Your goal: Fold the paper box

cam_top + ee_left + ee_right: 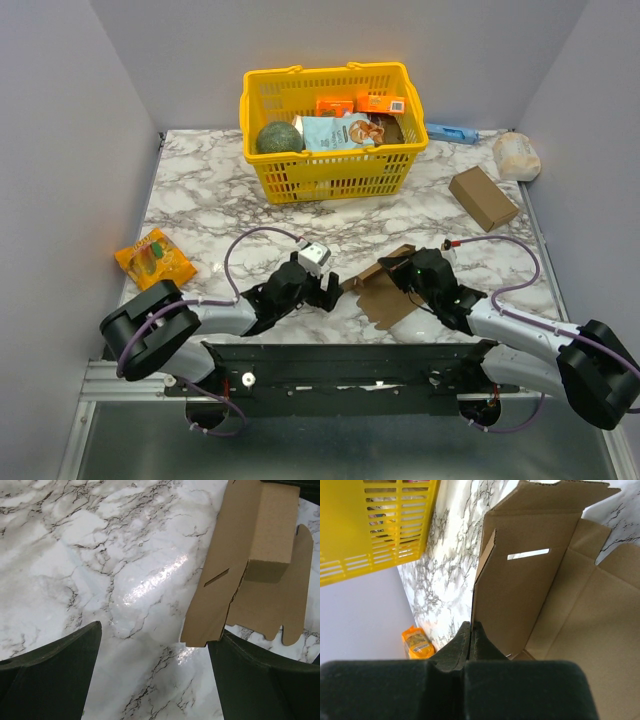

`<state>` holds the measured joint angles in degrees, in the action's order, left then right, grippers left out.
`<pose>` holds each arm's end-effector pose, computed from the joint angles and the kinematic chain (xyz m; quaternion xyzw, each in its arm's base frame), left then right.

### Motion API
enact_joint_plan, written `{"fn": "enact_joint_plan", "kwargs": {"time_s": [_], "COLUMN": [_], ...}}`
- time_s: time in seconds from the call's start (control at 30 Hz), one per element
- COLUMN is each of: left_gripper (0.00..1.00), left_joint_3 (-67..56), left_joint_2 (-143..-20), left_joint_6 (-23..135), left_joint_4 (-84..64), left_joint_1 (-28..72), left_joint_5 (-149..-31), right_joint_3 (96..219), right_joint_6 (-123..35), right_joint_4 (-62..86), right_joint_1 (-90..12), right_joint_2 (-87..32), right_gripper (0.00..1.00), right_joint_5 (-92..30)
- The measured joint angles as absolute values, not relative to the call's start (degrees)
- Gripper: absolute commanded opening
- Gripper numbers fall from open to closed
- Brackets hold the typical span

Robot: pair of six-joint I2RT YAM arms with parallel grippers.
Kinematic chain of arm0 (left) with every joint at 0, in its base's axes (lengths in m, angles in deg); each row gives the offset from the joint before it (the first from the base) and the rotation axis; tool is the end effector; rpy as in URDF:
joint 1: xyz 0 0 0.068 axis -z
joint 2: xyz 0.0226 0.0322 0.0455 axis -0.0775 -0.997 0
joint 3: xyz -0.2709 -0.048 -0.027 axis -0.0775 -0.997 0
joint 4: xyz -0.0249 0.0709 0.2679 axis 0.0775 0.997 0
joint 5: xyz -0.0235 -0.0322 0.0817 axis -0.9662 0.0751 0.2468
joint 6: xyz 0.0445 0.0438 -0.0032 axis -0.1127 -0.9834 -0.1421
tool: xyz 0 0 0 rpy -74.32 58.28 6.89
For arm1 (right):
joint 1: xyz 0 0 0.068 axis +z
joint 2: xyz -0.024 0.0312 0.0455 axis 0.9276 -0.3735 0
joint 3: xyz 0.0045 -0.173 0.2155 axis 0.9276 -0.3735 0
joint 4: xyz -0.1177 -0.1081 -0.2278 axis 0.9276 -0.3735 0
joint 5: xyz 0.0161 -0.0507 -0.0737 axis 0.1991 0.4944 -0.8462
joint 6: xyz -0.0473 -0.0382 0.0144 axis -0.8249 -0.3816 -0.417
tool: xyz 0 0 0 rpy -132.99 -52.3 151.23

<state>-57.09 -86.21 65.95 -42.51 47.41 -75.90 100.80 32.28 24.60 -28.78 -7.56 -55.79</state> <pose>0.1702 -0.2094 0.1293 0.1976 0.8197 -0.2853 0.4557 0.1869 0.1347 0.1573 0.3896 0.7659 0.3711 0.3520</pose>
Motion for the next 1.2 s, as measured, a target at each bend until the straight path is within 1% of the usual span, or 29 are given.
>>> {"fn": "enact_joint_plan", "kwargs": {"time_s": [0.07,0.23,0.37,0.47,0.7,1.2], "left_gripper": [0.95,0.98,0.97,0.95,0.92,0.89], "left_joint_3": [-57.57,-58.71,-59.14,-58.95,-58.62,-53.64], "left_joint_2": [-84.64,-75.26,-70.49,-72.83,-83.56,-89.44], "left_joint_6": [65.82,64.97,64.73,64.64,64.66,63.88], "left_joint_4": [-42.35,-41.78,-42.90,-42.18,-40.95,-42.11], "left_joint_1": [47.41,47.28,45.88,44.57,44.13,49.99], "left_joint_5": [-75.90,-76.03,-75.83,-74.96,-74.67,-76.66], "right_joint_3": [100.80,100.80,100.80,100.80,100.80,100.80], "right_joint_6": [32.30,32.28,32.28,32.26,32.28,32.26], "right_joint_4": [24.62,24.51,24.49,24.49,24.49,24.51], "right_joint_1": [-28.78,-28.78,-28.78,-28.78,-28.78,-28.78], "right_joint_2": [-7.54,-7.43,-7.43,-7.45,-7.45,-7.63], "right_gripper": [0.00,0.00,0.00,0.01,0.00,0.00], "right_joint_5": [-55.77,-55.75,-55.75,-55.72,-55.72,-55.72]}}
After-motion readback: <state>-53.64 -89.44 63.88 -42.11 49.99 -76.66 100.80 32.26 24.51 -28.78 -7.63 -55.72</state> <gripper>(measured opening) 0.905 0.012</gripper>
